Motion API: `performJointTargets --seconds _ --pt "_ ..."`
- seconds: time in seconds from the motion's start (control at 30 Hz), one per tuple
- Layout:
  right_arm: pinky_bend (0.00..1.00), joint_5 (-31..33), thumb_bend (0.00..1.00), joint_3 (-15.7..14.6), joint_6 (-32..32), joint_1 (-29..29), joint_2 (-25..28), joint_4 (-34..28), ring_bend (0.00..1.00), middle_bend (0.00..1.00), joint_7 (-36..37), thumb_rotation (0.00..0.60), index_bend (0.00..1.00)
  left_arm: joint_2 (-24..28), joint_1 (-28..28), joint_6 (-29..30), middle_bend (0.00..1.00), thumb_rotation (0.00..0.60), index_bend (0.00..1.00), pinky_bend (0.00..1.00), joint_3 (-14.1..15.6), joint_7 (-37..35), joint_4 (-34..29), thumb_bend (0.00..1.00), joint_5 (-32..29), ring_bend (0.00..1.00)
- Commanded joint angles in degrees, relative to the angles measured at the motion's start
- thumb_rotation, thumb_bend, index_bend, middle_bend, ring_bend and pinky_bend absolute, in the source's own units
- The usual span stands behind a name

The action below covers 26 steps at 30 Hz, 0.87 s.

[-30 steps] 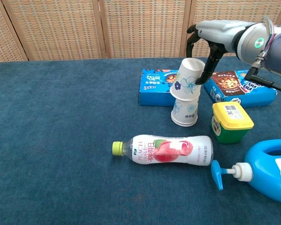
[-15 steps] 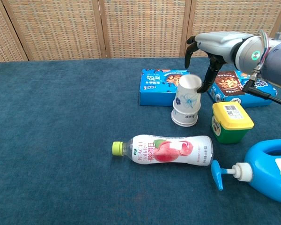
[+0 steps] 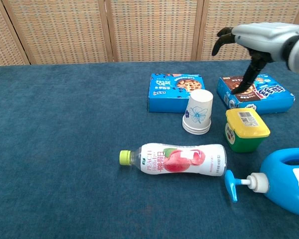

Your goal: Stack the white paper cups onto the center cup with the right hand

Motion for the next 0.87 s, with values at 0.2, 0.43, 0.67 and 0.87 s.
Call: performJointTargets --seconds 0.2,0.43,0.67,0.87 --pt "0.00 -20.9 0.09 -12.6 12.0 -15.3 8.6 -2.0 0.00 0.00 13.1 0.600 0.19 -0.1 0.1 -0.1 0.00 0.600 0.00 0.00 -0.7 -0.1 0.3 0.21 -1.2 0.00" --pt "0.00 -29.8 0.08 -19.2 19.6 -26.5 8.3 7.5 0.00 0.00 22.5 0.600 0.03 -0.2 0.4 0.7 0.00 0.600 0.00 0.00 -1.0 0.2 0.6 0.21 -1.4 0.00" --pt "0.00 -31.2 0.05 -20.1 19.8 -31.7 7.6 12.4 0.00 0.00 26.2 0.600 0.00 -0.2 0.6 0.7 0.00 0.600 0.00 0.00 -1.1 0.0 0.7 0.21 -1.8 0.00" --pt "0.00 -32.3 0.05 -19.1 18.5 -34.1 6.3 15.2 0.00 0.00 28.1 0.600 0.00 -0.1 0.4 0.5 0.00 0.600 0.00 0.00 -1.3 -0.1 0.8 0.21 -2.0 0.00"
